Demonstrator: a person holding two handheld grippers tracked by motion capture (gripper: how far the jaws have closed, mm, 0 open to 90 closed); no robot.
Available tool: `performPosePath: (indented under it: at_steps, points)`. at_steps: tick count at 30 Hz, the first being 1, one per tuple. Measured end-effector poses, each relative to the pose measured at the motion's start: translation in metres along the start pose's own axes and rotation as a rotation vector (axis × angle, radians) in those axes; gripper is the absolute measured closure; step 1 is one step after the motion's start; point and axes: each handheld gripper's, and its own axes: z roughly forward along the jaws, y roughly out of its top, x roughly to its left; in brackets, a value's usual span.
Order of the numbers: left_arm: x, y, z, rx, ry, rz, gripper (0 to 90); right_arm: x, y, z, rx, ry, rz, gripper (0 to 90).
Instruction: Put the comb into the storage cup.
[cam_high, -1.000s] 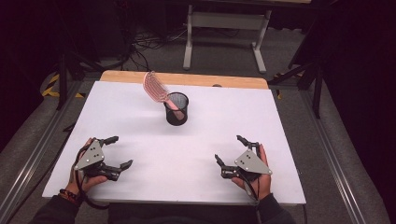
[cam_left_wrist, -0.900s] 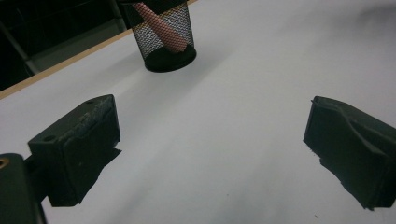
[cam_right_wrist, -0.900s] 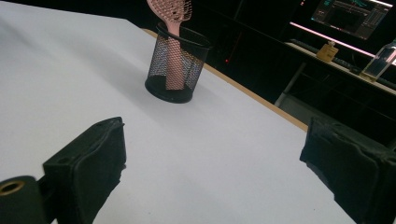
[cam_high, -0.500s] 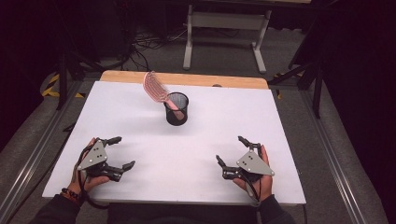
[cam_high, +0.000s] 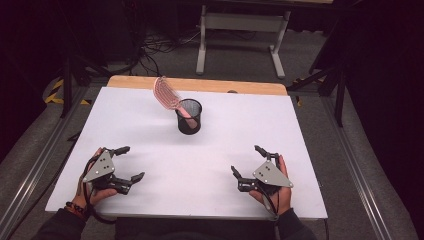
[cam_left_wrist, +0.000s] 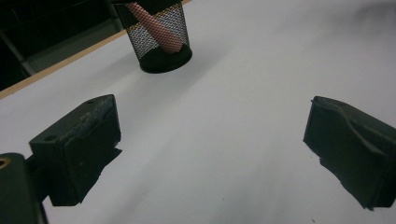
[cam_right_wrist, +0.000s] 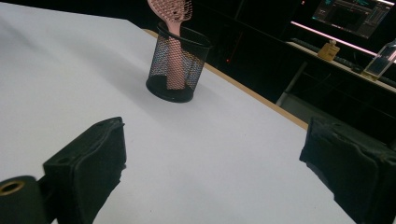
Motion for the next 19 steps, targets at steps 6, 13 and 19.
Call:
performPosePath:
  at_steps: [6, 13, 19]
  points:
    - [0.0006, -0.0002, 0.0013, 0.001, -0.002, -0.004, 4.6, -0.0009, -0.0003, 0.0001, 0.001, 0.001, 0.005, 6.9]
    - [0.0018, 0.0007, 0.0026, 0.005, -0.002, -0.01, 4.7, -0.0025, -0.0015, 0.0004, -0.003, 0.0, 0.013, 6.9]
    - [0.002, 0.0015, 0.002, -0.003, 0.006, -0.015, 4.6, -0.0025, -0.0015, 0.0003, -0.002, 0.0, 0.018, 6.9]
